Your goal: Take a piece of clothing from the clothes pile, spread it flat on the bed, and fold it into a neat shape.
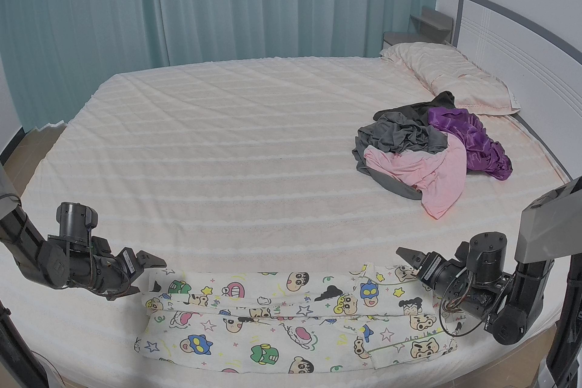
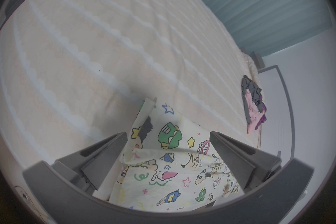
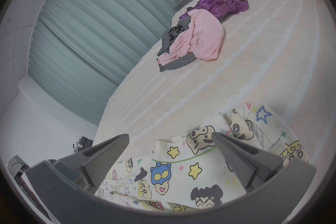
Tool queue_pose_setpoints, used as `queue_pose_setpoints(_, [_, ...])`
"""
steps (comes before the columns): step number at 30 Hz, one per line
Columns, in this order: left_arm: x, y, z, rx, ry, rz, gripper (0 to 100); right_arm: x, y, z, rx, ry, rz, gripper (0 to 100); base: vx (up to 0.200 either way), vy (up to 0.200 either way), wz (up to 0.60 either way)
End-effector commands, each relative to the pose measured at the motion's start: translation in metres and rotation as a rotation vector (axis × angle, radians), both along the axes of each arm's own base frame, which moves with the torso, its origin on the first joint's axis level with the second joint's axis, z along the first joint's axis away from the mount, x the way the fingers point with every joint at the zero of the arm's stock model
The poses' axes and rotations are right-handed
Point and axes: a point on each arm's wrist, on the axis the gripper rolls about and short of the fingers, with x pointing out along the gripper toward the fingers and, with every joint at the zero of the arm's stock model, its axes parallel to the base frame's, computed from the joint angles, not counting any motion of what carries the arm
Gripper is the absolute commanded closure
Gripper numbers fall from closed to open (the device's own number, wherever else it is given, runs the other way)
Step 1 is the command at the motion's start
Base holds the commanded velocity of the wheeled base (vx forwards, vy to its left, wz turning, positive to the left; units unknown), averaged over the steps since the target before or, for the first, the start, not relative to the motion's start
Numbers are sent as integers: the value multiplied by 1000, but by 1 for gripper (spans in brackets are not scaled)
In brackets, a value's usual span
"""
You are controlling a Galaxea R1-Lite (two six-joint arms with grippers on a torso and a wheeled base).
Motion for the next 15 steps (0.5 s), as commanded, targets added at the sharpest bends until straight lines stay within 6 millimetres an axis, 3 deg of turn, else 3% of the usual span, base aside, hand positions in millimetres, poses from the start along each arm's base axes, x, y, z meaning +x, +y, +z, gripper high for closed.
queue_pose_setpoints(1, [8, -14, 16, 64, 4, 106, 0, -4, 2, 1, -1, 2, 12, 0, 0, 0, 0])
queue_pose_setpoints(8, [-8, -18, 43, 95, -54, 214, 0, -7, 3, 2, -2, 4, 19, 0, 0, 0, 0])
queue_pose_setpoints(15, [-23, -47, 32, 31, 95, 197, 0, -11, 4, -1, -10, 21, 31, 0, 0, 0, 0])
